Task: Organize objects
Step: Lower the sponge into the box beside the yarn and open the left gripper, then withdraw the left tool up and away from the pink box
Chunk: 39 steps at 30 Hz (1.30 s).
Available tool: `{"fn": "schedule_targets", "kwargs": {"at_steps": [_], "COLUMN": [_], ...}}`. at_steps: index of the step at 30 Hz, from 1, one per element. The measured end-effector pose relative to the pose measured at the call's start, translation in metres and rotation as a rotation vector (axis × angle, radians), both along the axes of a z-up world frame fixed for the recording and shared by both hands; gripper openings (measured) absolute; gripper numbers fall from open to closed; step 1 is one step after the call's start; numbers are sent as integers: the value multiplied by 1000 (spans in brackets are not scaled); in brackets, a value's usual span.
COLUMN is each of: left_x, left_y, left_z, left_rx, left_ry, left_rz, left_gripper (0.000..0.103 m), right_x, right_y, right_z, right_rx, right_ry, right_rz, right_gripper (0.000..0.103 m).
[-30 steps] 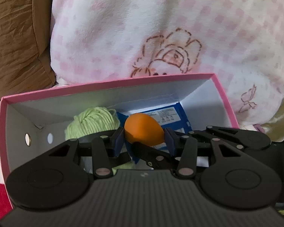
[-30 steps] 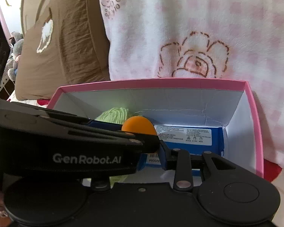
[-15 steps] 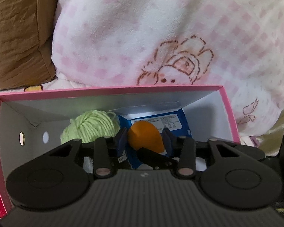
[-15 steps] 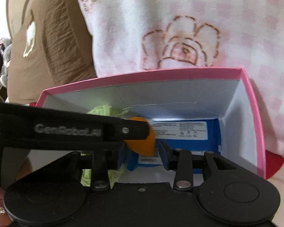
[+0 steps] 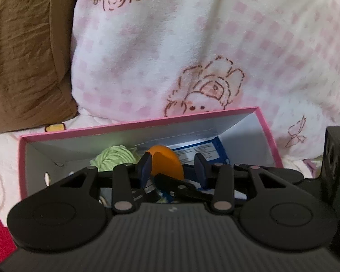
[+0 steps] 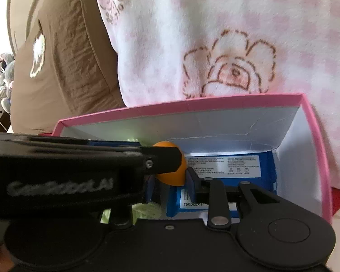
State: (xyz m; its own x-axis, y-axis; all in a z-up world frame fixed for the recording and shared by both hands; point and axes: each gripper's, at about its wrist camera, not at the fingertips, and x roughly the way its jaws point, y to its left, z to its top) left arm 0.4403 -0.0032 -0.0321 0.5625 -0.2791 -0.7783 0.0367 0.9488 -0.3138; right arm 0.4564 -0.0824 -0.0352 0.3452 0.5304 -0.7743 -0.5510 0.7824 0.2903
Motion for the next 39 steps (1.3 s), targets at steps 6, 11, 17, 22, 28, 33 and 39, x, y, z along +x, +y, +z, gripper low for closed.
{"fn": "schedule_targets", "kwargs": {"at_steps": [6,11,17,22,28,33,39], "left_x": [-6,-14,-35,-64,-109,-142,-177], "left_y": [6,7,6,4,13,15,13], "left_z": [-2,4,22,39,60,78,95], "left_rx": [3,7,72,173,158,171,178], "left_ry": [-6,-9,-38,-43,-39,-53,-34], "left_rz": [7,-3,-38,-61,-58,-51,-89], "left_gripper": [40,40,42,44,52,60,78], "right_x": [6,1,-25,-55,-101,-134,-165], "right_y": [-7,-13,-31,-45,-69,-83,-96], "right_z": [2,3,23,50,84,104,119], "right_rx": [18,7,22,16,25,15,20], "right_ry": [26,22,-34,-93,-143,-205,-252], "right_rz": [5,23,48,67,91,92,68], "right_gripper": [38,40,40,40,42,62,96]}}
